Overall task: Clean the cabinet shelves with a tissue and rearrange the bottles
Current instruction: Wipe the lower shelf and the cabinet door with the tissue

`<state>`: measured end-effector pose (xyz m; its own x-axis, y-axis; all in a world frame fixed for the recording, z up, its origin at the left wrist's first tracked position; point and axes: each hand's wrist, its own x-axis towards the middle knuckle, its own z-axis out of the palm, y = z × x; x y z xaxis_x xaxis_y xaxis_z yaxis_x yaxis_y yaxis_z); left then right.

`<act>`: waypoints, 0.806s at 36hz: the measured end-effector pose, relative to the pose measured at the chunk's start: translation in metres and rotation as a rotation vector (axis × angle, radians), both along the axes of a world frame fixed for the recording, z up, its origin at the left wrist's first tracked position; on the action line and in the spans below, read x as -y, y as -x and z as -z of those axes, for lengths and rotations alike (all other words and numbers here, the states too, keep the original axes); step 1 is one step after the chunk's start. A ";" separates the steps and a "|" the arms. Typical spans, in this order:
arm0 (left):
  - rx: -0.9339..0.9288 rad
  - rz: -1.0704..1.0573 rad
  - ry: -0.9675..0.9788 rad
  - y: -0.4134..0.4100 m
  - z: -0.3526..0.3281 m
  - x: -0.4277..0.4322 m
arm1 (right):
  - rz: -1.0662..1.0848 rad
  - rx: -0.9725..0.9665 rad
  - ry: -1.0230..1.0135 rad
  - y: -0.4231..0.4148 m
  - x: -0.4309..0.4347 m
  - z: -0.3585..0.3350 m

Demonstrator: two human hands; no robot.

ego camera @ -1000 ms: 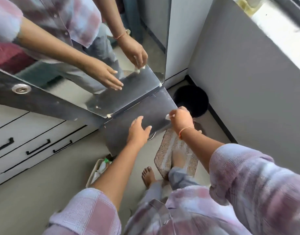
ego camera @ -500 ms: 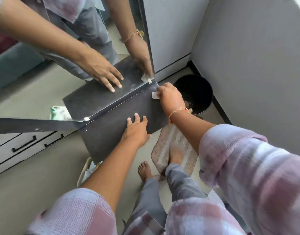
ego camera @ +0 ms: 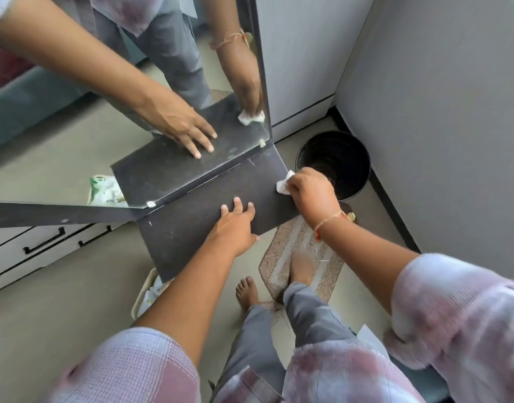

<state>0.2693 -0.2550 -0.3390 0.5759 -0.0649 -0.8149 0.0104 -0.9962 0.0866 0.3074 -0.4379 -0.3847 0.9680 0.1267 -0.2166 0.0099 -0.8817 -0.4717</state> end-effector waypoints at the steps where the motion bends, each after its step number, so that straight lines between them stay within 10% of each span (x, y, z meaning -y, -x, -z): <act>1: -0.004 0.000 -0.001 -0.001 -0.001 0.000 | -0.008 0.002 0.008 0.007 0.003 0.001; 16: -0.001 0.030 -0.038 0.002 0.002 0.000 | -0.414 0.153 0.173 -0.057 -0.039 -0.010; 29: -0.010 0.023 0.041 -0.002 -0.010 -0.017 | -0.226 0.104 -0.050 0.048 -0.001 -0.008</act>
